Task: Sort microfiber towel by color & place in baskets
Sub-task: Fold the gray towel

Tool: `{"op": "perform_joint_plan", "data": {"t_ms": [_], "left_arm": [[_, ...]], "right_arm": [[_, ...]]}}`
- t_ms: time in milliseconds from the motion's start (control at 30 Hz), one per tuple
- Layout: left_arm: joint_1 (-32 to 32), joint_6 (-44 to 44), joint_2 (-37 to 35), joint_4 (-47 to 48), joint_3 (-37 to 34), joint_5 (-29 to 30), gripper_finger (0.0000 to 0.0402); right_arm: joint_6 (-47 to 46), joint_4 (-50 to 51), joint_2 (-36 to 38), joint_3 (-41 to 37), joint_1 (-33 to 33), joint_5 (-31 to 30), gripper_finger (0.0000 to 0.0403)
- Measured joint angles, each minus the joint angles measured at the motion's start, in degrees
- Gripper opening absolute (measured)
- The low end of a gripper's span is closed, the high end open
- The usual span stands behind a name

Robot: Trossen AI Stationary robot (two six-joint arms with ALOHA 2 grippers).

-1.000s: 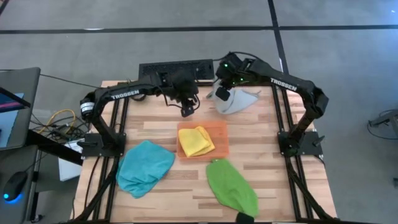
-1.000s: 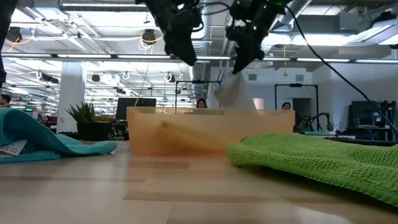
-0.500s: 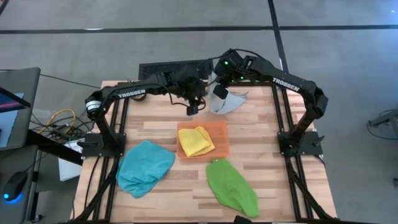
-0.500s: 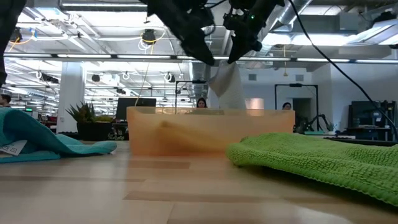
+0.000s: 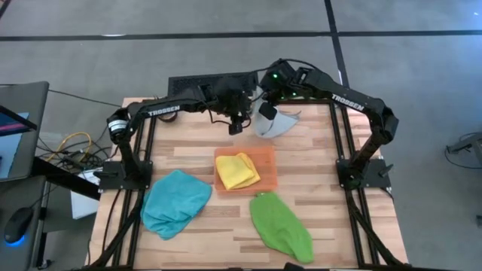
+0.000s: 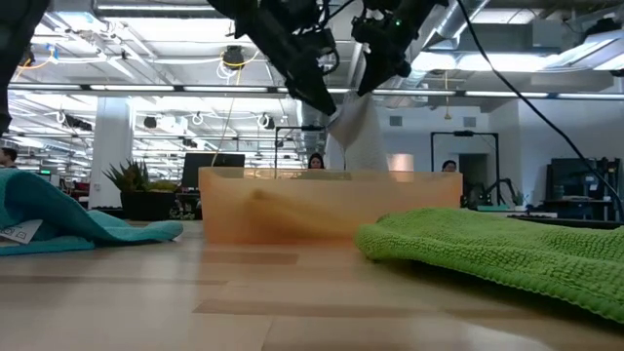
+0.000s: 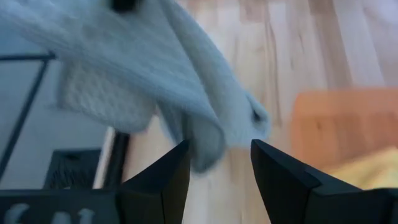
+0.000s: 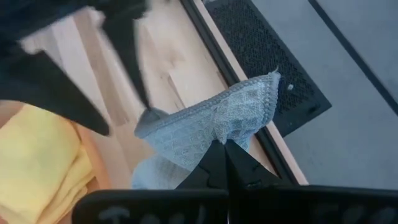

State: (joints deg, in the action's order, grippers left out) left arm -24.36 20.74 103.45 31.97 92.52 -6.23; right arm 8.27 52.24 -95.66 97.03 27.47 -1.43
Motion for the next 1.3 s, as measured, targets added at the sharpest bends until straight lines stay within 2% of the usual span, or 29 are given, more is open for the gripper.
{"op": "perform_joint_plan", "data": {"t_ms": [333, 500, 667, 833, 967, 1100, 1300], "left_arm": [[-2.6, -1.9, 0.8, -4.1, 0.1, -1.5, 0.0163], [-4.4, -6.8, 0.8, -7.9, 0.1, -7.4, 0.0163], [-4.7, -8.8, 0.8, -10.3, 0.1, -8.0, 0.0163], [-3.8, -9.9, 0.8, -10.5, 0.1, -7.1, 0.0163], [-2.3, -9.9, 0.8, -10.5, 0.1, -0.4, 0.0159], [-1.8, -9.3, 0.8, -10.5, 0.1, 3.7, 0.0122], [-2.0, -9.0, 0.8, -10.5, 0.1, 4.2, 0.0016]], "right_arm": [[0.3, 0.7, 4.6, 0.0, -0.1, 0.1, 0.0002], [0.3, 1.0, 5.0, 0.0, -0.1, 0.2, 0.0002], [0.3, 1.3, 4.7, 0.0, -0.1, 0.2, 0.0002], [0.3, 1.3, 4.7, 0.0, -0.1, 0.2, 0.0002], [0.3, 1.3, 4.7, 0.0, -0.1, 0.2, 0.0002], [0.3, 1.3, 4.7, 0.0, -0.1, 0.2, 0.0002], [0.3, 1.3, 4.7, 0.0, -0.1, 0.0, 0.0002]]}}
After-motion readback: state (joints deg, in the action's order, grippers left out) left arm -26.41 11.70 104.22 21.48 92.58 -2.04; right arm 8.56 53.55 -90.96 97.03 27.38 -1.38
